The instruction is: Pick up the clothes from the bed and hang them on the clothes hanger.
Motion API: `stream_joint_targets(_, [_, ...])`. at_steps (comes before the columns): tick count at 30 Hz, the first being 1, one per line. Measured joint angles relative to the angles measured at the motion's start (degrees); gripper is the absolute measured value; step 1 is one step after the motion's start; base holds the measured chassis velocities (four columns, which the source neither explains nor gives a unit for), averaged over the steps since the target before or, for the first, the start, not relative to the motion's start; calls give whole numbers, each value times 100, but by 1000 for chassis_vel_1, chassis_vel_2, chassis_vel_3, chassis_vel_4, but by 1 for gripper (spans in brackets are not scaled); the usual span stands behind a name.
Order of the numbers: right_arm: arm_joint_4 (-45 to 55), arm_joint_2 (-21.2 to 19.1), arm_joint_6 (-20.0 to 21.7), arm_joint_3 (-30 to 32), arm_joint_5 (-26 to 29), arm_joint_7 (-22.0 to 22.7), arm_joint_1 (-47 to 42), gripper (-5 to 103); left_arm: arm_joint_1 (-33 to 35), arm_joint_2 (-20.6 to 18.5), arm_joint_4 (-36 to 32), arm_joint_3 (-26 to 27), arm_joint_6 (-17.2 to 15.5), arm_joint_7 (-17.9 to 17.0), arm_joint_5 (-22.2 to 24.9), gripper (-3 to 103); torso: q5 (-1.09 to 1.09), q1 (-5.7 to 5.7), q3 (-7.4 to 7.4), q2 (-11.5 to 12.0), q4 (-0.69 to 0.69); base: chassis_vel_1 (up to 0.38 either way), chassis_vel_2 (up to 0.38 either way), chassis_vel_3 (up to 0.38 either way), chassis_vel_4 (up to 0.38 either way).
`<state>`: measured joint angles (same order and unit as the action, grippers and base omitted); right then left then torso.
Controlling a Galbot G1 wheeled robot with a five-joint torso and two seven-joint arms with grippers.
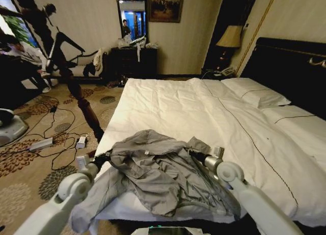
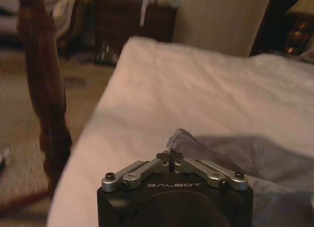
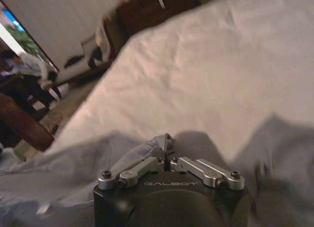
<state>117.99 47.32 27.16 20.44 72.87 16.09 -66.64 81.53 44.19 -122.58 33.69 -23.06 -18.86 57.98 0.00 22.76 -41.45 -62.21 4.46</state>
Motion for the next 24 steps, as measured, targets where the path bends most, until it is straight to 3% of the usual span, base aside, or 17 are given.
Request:
stream_joint_targets(7, [626,-468,-110,266,426,255,548,0,-300,-902,-617,820,2,-11,527,0,1,0,0,0,0,0,0,0,0])
stream_joint_targets(14, [874,-793,-115,410,979,553,1292,0,-1034,-1653,-798,1076,19,-120,1125,0,-1,0,-1,0,0,0,0,0,0])
stream_joint_targets(18, [1106,-1183,-113,704,1652,758,1934,0,-1854,-2570,-677,1286,23,-127,2007,0,0,0,-1,0,0,0,0,0,0])
stream_joint_targets(20, [1146,-1247,-115,766,1751,776,1992,0,-1971,-2706,-641,1317,23,-123,2137,0,0,1,-1,0,1,0,0,0,0])
stream_joint_targets(24, [1362,-1753,-152,1379,2462,933,2193,0,-2536,-3582,-520,1595,1,-26,3028,0,3,0,0,0,1,0,0,0,0])
